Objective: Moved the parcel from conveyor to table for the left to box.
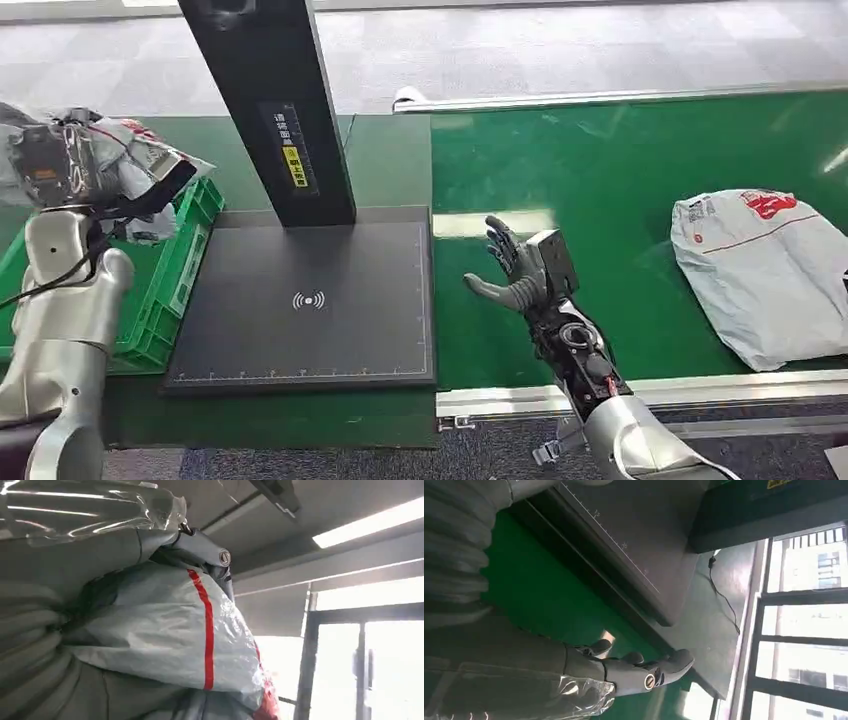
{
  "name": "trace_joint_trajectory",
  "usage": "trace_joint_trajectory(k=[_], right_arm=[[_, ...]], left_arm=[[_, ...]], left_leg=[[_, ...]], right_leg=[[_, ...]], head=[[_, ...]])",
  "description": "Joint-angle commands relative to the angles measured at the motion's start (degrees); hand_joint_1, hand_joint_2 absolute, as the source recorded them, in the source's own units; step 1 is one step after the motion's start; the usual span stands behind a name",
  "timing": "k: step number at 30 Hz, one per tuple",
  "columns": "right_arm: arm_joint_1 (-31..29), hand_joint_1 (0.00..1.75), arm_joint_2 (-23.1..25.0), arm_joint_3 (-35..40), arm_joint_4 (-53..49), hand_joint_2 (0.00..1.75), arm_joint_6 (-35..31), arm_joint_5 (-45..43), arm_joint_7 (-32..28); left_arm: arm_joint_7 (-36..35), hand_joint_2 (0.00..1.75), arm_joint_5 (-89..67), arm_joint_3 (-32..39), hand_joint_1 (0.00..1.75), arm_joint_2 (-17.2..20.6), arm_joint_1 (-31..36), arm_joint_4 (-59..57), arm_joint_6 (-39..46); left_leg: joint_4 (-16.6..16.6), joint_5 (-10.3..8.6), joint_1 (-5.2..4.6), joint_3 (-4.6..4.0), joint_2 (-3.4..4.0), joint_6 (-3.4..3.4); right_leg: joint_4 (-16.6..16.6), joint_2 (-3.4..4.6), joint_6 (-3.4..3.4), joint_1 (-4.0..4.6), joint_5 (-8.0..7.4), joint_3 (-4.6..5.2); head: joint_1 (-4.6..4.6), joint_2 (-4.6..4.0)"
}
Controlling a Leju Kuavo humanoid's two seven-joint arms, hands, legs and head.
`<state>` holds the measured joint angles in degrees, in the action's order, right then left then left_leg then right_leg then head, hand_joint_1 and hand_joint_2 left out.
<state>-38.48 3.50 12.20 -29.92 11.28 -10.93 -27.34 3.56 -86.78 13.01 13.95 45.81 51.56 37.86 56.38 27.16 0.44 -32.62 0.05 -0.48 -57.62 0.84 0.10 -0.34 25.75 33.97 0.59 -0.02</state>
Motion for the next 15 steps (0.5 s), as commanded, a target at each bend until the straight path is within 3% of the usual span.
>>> trace_joint_trajectory(k=[1, 15], right_arm=[[-1.02, 0.0, -0.61, 2.56, 0.6, 1.75, 0.0, -0.4, 0.61], [-1.02, 0.0, -0.61, 2.56, 0.6, 1.75, 0.0, -0.4, 0.61]], left_arm=[[-2.15, 1.75, -1.92, 3.28, 1.75, 5.63, 6.79, -10.62, 2.14], [-2.15, 1.75, -1.92, 3.28, 1.75, 5.63, 6.79, -10.62, 2.14]], left_leg=[[0.04, 0.06, 0.01, 0.07, 0.07, 0.0], [0.0, 0.03, -0.03, 0.06, -0.12, -0.01]], right_leg=[[-0.01, -0.01, 0.0, 0.01, 0.03, -0.07], [0.06, -0.18, 0.0, 0.0, 0.06, -0.1]], head=[[0.0, 0.0], [0.02, 0.0]])
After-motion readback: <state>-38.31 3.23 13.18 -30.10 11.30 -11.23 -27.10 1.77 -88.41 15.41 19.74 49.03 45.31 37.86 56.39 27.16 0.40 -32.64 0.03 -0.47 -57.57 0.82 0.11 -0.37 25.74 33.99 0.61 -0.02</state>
